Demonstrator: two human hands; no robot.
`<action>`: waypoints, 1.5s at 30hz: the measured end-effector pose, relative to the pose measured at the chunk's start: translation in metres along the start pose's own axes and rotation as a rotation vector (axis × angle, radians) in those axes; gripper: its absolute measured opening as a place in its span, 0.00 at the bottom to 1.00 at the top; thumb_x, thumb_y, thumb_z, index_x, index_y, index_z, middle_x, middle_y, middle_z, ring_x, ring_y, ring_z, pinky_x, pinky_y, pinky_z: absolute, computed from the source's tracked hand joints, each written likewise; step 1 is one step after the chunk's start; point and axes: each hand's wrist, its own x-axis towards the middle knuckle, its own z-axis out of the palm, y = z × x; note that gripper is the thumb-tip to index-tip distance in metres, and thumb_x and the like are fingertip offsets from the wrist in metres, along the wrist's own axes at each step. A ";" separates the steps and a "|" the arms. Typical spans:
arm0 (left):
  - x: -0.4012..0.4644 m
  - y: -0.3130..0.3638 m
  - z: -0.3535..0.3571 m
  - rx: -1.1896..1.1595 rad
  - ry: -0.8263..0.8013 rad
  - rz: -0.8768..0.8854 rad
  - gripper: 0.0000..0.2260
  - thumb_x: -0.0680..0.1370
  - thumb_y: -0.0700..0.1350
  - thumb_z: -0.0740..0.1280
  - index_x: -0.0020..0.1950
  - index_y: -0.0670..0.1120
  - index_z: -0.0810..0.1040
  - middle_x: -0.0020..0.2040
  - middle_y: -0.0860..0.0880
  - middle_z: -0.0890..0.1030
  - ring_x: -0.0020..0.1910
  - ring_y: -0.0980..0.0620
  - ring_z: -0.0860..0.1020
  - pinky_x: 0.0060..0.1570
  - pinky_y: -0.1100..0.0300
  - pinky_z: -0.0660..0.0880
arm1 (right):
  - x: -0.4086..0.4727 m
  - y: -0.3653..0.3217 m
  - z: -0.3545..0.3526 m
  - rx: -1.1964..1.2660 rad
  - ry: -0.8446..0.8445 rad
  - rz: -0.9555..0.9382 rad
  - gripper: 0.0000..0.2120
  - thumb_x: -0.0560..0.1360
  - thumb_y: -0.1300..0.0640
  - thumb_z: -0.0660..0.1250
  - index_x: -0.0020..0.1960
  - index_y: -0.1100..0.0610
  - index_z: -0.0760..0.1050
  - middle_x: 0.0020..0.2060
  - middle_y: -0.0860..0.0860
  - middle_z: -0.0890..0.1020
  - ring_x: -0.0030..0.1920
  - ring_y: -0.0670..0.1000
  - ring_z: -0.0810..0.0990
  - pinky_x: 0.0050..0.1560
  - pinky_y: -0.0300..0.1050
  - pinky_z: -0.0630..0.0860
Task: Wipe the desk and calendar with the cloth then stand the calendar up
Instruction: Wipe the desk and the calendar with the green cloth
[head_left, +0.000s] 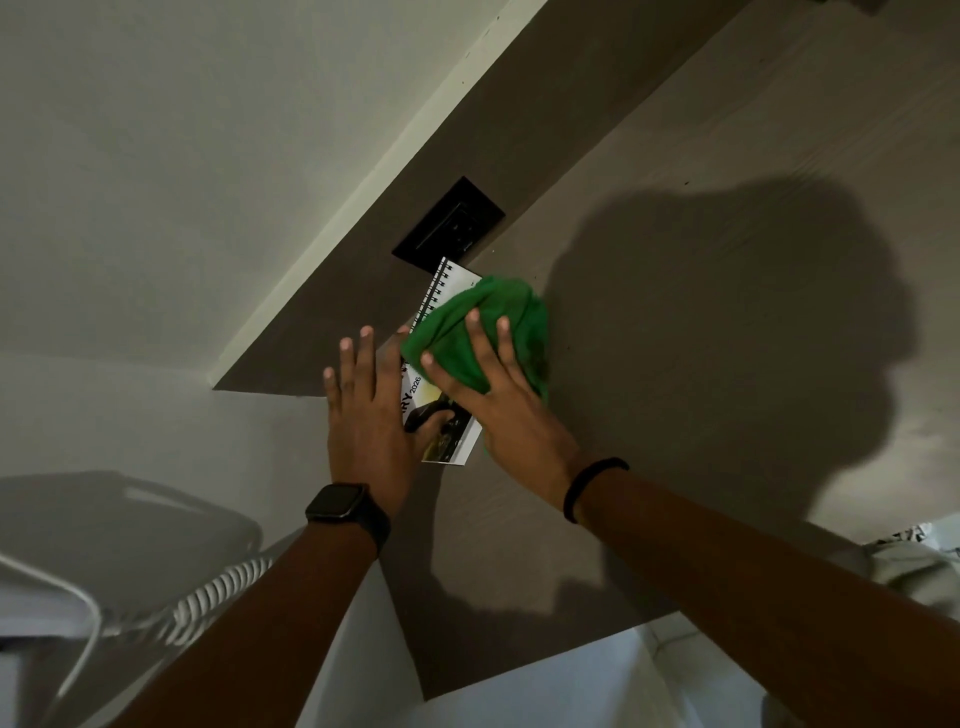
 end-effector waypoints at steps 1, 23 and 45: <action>0.000 0.000 0.000 0.001 -0.003 0.000 0.47 0.75 0.58 0.77 0.86 0.50 0.54 0.86 0.41 0.54 0.85 0.41 0.47 0.82 0.40 0.45 | -0.002 0.005 0.000 -0.014 -0.008 -0.015 0.52 0.72 0.78 0.58 0.84 0.38 0.48 0.84 0.55 0.37 0.81 0.65 0.32 0.66 0.65 0.78; -0.001 0.004 -0.004 -0.189 -0.039 -0.032 0.51 0.71 0.52 0.82 0.85 0.57 0.51 0.85 0.46 0.57 0.84 0.41 0.58 0.68 0.33 0.74 | 0.000 0.001 -0.004 0.178 0.047 0.201 0.52 0.74 0.77 0.60 0.84 0.39 0.45 0.84 0.49 0.35 0.83 0.64 0.34 0.63 0.65 0.80; -0.001 0.001 0.000 -0.177 -0.035 -0.016 0.52 0.71 0.54 0.80 0.86 0.56 0.50 0.86 0.45 0.55 0.85 0.41 0.53 0.74 0.31 0.68 | -0.015 -0.009 -0.011 0.236 -0.054 0.215 0.51 0.75 0.77 0.61 0.84 0.41 0.46 0.85 0.48 0.37 0.83 0.63 0.35 0.74 0.62 0.69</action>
